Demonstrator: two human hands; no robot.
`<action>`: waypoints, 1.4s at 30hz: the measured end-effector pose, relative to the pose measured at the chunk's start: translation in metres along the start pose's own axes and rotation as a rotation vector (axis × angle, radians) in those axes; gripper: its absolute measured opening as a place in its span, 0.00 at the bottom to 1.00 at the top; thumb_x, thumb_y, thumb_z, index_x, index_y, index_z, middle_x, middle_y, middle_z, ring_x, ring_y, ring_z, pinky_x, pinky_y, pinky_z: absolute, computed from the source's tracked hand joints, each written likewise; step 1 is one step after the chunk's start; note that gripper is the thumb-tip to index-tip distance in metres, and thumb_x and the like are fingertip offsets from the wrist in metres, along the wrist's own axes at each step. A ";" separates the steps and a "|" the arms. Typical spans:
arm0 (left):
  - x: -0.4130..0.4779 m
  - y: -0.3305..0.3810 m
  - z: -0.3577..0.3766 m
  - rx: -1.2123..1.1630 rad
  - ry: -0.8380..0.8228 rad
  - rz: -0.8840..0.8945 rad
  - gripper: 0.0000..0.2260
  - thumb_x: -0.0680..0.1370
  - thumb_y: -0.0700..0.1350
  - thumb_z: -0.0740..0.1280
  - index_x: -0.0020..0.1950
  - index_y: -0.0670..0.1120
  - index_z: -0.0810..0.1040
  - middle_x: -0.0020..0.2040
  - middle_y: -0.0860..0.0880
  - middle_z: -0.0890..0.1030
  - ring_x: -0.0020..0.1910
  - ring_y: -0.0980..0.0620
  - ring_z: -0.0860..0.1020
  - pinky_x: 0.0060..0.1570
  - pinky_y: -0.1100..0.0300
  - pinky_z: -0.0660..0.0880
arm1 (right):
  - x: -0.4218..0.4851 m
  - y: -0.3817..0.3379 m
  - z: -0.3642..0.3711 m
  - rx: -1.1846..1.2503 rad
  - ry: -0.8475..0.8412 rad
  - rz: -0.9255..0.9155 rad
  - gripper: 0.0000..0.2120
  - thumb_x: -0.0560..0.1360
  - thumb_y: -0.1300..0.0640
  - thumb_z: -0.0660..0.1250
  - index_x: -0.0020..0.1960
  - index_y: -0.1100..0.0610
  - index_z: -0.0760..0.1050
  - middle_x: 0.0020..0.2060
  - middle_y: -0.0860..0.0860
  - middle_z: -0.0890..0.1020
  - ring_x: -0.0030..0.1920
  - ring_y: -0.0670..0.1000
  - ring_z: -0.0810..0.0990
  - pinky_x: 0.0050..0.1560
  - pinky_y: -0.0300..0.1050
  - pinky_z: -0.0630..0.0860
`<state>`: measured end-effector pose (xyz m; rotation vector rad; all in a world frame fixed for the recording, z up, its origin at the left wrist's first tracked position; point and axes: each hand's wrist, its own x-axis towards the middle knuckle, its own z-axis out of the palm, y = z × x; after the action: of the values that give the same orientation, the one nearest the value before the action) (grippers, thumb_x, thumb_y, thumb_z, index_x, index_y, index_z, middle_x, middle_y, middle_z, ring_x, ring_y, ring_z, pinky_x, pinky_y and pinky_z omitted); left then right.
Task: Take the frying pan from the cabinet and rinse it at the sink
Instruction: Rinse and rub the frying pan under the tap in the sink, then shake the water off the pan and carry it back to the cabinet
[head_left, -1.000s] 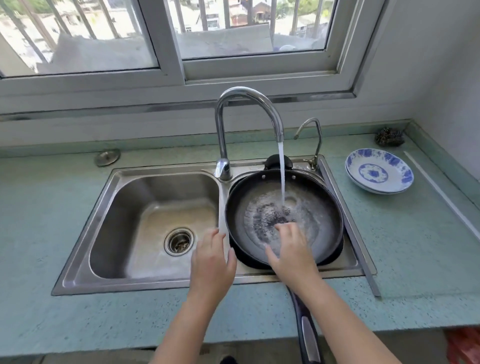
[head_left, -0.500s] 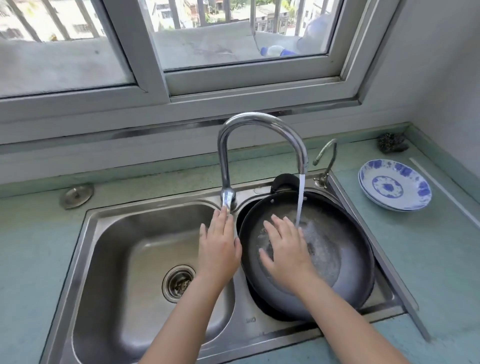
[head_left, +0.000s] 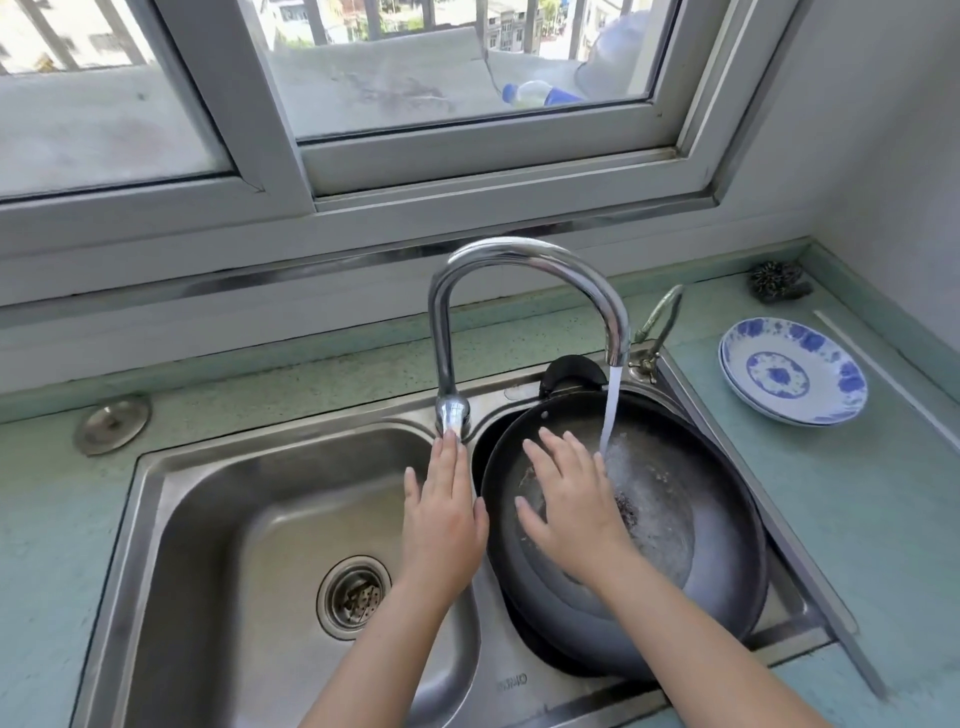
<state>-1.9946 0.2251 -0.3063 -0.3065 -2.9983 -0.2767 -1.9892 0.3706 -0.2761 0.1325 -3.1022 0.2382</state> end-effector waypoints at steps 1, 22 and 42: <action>0.000 0.000 0.001 -0.005 0.000 0.006 0.27 0.68 0.44 0.68 0.66 0.36 0.71 0.66 0.39 0.76 0.64 0.43 0.76 0.54 0.39 0.75 | 0.000 0.000 0.001 -0.001 0.000 0.003 0.29 0.65 0.44 0.55 0.57 0.57 0.80 0.55 0.55 0.83 0.55 0.59 0.82 0.49 0.60 0.78; -0.015 0.007 0.012 -0.040 -0.158 -0.056 0.29 0.68 0.48 0.55 0.68 0.38 0.63 0.68 0.39 0.73 0.67 0.45 0.72 0.56 0.38 0.73 | -0.010 0.002 0.024 0.018 0.033 0.030 0.28 0.59 0.46 0.68 0.55 0.59 0.81 0.54 0.56 0.84 0.54 0.60 0.83 0.48 0.62 0.78; -0.041 0.043 -0.011 -0.018 -0.232 -0.099 0.27 0.67 0.49 0.55 0.58 0.37 0.79 0.61 0.37 0.80 0.59 0.36 0.78 0.48 0.36 0.76 | -0.044 0.014 0.006 0.034 -0.026 0.047 0.27 0.63 0.45 0.59 0.54 0.60 0.81 0.52 0.56 0.84 0.52 0.59 0.83 0.46 0.61 0.79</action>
<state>-1.9447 0.2563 -0.2936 -0.2048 -3.2476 -0.2966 -1.9463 0.3874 -0.2853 0.0639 -3.1310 0.2927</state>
